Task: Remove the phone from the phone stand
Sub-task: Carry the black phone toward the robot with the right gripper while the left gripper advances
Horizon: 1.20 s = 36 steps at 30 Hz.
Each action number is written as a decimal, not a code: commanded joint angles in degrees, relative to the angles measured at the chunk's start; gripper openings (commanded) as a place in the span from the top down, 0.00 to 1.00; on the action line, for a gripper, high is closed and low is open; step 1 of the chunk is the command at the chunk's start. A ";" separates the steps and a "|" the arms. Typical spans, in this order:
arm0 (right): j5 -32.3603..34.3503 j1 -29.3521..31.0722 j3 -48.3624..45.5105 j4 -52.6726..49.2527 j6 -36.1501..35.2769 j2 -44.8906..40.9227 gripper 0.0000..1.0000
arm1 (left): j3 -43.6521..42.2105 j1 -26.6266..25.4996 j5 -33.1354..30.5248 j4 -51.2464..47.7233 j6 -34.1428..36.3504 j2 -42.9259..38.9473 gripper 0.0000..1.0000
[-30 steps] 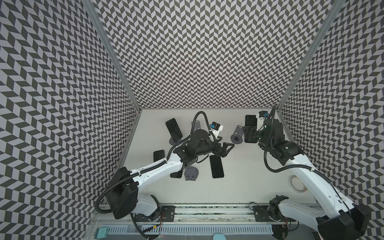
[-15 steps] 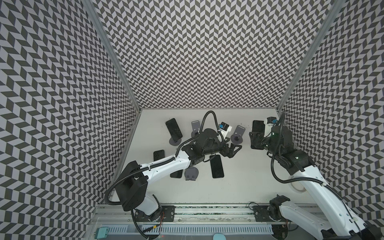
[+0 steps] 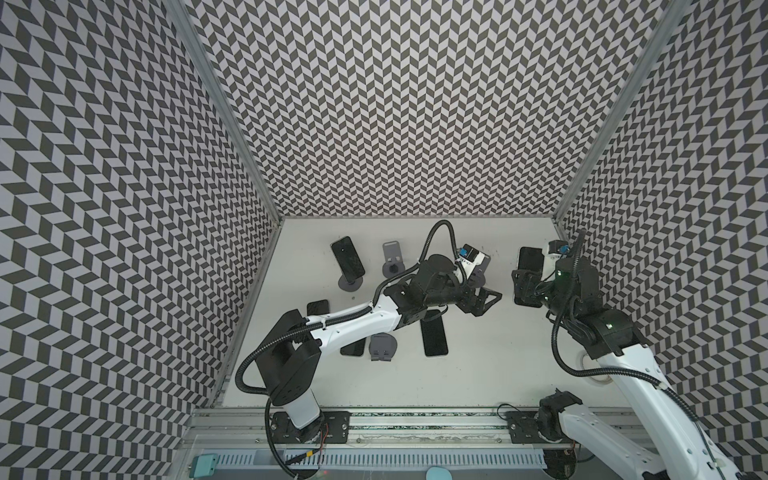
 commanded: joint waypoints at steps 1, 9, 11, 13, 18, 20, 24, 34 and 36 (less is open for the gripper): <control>0.76 -0.36 1.13 1.17 0.01 -1.37 0.30 | 2.93 -0.60 1.11 1.79 0.52 1.49 0.12; -1.02 -0.61 0.47 -1.15 2.62 -2.94 0.31 | 6.93 -1.30 2.12 0.79 0.51 5.06 0.13; -1.15 -0.59 0.17 -1.43 2.83 -3.62 0.31 | 6.96 -1.44 2.11 0.60 0.64 5.32 0.13; -1.07 -0.63 0.01 -1.63 3.11 -4.32 0.31 | 6.62 -1.66 1.89 0.62 0.60 5.29 0.14; -1.81 -0.63 -0.22 -2.55 3.99 -5.18 0.31 | 4.90 -1.82 1.15 1.47 0.77 4.67 0.14; -1.82 -0.60 -0.28 -3.30 4.53 -5.33 0.31 | 4.14 -1.84 0.76 1.59 0.78 4.44 0.14; -1.66 -0.59 -1.23 -4.11 5.47 -5.78 0.30 | 2.93 -1.93 -0.08 1.07 0.89 3.45 0.14; -6.14 -0.63 -6.12 0.52 8.14 -4.49 0.31 | -2.34 -1.93 -1.72 0.18 1.53 -1.13 0.13; -7.02 -0.62 -6.72 1.75 8.40 -4.18 0.31 | -3.71 -1.95 -2.06 0.29 1.65 -2.45 0.13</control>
